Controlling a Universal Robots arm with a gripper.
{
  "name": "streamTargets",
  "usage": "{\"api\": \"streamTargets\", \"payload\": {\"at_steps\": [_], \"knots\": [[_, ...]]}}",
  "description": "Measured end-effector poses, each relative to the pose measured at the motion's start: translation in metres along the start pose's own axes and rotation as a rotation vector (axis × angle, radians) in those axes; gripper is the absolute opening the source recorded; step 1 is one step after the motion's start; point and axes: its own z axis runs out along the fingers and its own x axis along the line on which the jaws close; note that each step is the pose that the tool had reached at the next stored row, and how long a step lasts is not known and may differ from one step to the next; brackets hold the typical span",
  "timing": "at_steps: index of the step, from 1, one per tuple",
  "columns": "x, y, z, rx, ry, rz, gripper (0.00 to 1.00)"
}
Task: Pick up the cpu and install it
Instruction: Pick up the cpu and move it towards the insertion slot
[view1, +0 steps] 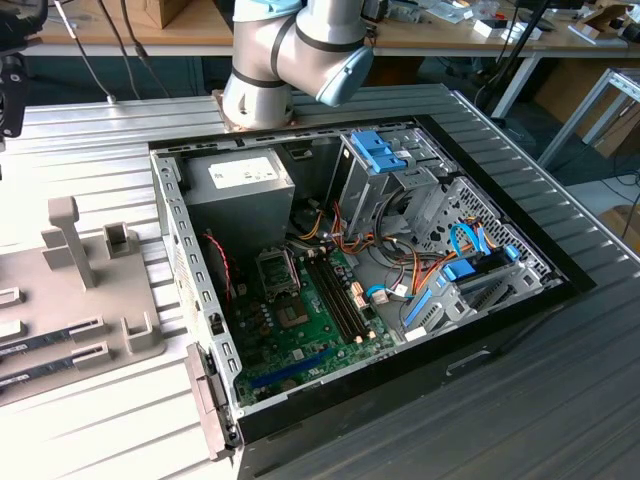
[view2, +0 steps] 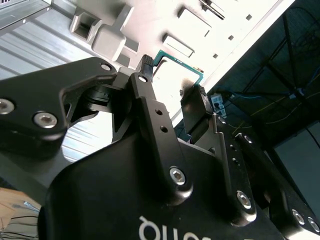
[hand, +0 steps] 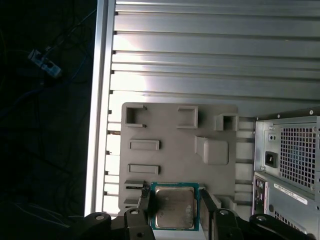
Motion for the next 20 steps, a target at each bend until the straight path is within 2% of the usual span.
{"api": "streamTargets", "payload": {"at_steps": [2, 11, 20], "knots": [[-0.0028, -0.0001, 0.0001, 0.0, 0.0, 0.0, 0.47], [-0.0042, -0.0002, 0.0001, 0.0, 0.0, 0.0, 0.47], [-0.0086, -0.0004, 0.0002, 0.0, 0.0001, 0.0, 0.47]]}}
